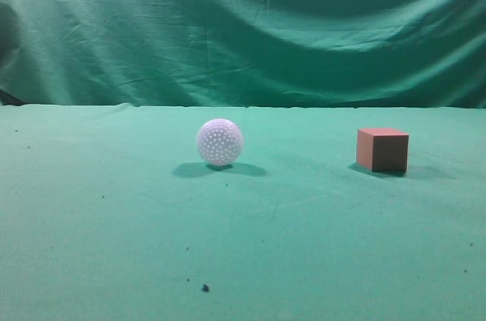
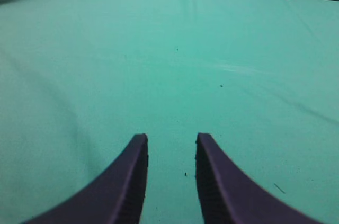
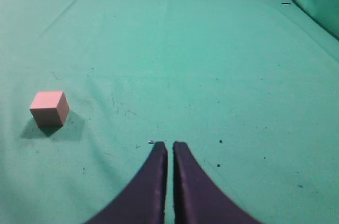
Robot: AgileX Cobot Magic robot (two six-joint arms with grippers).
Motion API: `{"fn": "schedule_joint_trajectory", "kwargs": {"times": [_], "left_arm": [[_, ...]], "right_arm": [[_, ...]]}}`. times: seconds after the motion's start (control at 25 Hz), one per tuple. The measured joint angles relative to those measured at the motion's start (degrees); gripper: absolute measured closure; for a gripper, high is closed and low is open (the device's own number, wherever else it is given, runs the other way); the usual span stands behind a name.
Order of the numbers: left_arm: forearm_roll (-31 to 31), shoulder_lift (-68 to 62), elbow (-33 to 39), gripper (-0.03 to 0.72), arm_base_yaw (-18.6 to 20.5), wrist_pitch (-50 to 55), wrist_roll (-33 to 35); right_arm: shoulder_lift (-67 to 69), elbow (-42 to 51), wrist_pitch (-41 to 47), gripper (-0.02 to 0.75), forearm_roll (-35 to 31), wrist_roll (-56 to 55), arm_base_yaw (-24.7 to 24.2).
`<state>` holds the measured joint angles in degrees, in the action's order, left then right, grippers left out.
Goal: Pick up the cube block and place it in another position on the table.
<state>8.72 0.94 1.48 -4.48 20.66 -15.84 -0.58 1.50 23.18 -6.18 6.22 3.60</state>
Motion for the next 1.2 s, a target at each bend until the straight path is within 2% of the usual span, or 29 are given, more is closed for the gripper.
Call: {"fn": "schedule_joint_trajectory", "kwargs": {"times": [0.84,0.92,1.08,1.2], "left_arm": [[0.0,0.0,0.0,0.426,0.0,0.0,0.0],[0.0,0.0,0.0,0.426,0.0,0.0,0.0],[0.0,0.0,0.0,0.426,0.0,0.0,0.0],[0.0,0.0,0.0,0.426,0.0,0.0,0.0]], "right_arm": [[0.0,0.0,-1.8,0.738,0.0,0.3,0.0],[0.0,0.3,-9.1,0.738,-1.6,-0.4,0.0],[0.0,0.3,-29.5,0.738,-8.9,-4.4,0.0],[0.0,0.3,-40.5,0.738,-10.6,-4.8,0.0]]}}
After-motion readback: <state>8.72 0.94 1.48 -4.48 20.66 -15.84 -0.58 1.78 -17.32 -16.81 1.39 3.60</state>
